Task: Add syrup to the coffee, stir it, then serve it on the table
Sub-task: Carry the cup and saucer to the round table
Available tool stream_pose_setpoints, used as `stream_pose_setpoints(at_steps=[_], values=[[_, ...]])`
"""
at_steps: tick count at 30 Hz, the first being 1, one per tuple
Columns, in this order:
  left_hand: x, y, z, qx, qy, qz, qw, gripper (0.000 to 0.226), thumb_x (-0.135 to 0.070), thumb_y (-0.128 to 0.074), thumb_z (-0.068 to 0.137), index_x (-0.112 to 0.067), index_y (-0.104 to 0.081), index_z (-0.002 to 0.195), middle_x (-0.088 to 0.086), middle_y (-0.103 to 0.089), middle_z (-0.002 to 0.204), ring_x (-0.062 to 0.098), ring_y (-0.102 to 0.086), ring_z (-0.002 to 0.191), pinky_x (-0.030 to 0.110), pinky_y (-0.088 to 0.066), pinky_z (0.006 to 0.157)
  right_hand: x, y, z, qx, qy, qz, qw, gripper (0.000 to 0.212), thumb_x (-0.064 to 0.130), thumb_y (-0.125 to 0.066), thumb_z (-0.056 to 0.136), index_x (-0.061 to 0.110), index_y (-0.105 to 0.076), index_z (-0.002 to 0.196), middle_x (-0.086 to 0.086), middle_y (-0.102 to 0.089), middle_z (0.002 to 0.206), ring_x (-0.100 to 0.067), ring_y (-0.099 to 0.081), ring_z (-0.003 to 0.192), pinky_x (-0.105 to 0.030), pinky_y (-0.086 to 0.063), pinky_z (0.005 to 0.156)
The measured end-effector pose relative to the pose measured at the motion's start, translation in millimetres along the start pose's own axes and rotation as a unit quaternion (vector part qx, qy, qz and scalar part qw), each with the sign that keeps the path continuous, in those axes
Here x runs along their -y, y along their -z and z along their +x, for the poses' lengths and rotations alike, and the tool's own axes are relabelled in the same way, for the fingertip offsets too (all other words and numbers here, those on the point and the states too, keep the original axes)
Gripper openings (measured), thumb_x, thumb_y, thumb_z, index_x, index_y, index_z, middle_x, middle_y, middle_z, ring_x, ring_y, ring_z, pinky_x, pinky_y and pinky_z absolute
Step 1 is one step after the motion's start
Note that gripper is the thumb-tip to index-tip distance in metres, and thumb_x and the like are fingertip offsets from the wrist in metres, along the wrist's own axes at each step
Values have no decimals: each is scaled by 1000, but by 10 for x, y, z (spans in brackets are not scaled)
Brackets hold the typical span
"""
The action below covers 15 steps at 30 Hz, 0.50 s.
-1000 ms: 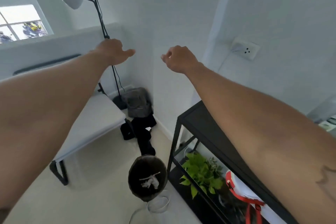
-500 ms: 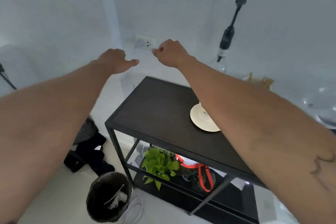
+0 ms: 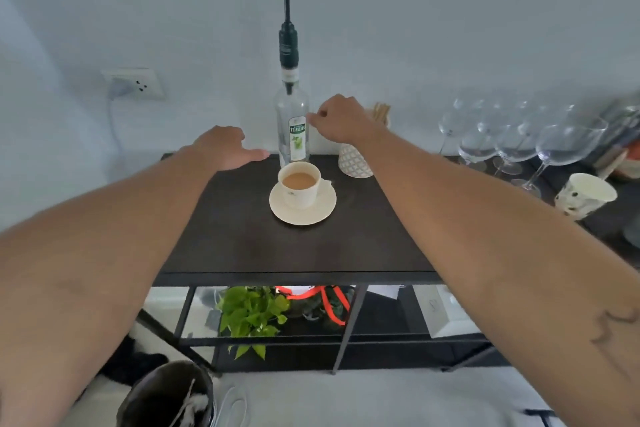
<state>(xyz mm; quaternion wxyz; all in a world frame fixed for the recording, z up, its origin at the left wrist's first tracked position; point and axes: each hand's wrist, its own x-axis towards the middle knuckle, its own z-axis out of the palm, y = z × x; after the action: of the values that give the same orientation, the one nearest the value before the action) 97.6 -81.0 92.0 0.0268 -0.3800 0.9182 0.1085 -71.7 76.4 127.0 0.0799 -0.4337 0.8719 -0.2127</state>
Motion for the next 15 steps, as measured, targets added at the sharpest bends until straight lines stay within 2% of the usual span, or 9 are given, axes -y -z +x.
stream_pose_setpoints(at_steps=[1, 3, 4, 6, 8, 12, 15], values=[[-45, -62, 15, 9, -6, -1, 1000, 87, -70, -54, 86, -11, -40, 149, 8, -42, 154, 29, -40, 140, 41, -36, 109, -83, -16, -46, 7, -9, -7, 1000, 41, 41, -50, 100, 9, -67, 81, -7, -68, 87, -25, -63, 91, -36, -51, 85], [-92, -183, 53, 28, -19, 5, 999, 87, -70, -55, 86, -10, -41, 148, 8, -44, 152, 29, -42, 138, 41, -38, 107, -230, -86, -127, 23, -22, -34, 999, 42, 38, -46, 103, 8, -64, 80, -7, -64, 90, -20, -57, 93, -41, -46, 104], [-95, -238, 73, 40, -24, 9, 999, 87, -69, -56, 86, -10, -41, 148, 8, -44, 152, 29, -42, 138, 41, -38, 107, -307, -143, -149, 28, -29, -42, 998, 40, 37, -45, 104, 8, -64, 82, -8, -63, 91, -19, -56, 95, -41, -44, 107], [-54, -336, 110, 69, -29, 11, 997, 95, -72, -60, 80, -11, -37, 150, 7, -41, 155, 28, -39, 141, 42, -35, 111, -458, -287, -179, 35, -49, -33, 998, 35, 35, -47, 102, 9, -66, 88, -10, -66, 95, -26, -62, 101, -38, -48, 97], [14, -445, 125, 92, -32, 12, 995, 106, -75, -66, 72, -12, -34, 152, 5, -37, 157, 27, -36, 144, 44, -32, 115, -567, -444, -185, 50, -63, -47, 996, 37, 37, -48, 102, 7, -70, 97, -12, -69, 106, -30, -62, 109, -35, -47, 92], [109, -674, 153, 125, -35, 4, 991, 119, -75, -73, 63, -12, -29, 154, 6, -35, 159, 28, -34, 144, 45, -32, 116, -675, -741, -181, 123, -83, -106, 983, 39, 29, -48, 99, 8, -64, 128, -10, -62, 131, -33, -56, 122, -37, -47, 102], [108, -830, 156, 146, -36, -4, 989, 128, -77, -75, 58, -12, -24, 156, 6, -29, 162, 28, -30, 147, 44, -30, 117, -745, -938, -201, 169, -121, -96, 973, 60, 32, -65, 85, 19, -54, 142, -8, -54, 142, -31, -51, 130, -44, -46, 107]])
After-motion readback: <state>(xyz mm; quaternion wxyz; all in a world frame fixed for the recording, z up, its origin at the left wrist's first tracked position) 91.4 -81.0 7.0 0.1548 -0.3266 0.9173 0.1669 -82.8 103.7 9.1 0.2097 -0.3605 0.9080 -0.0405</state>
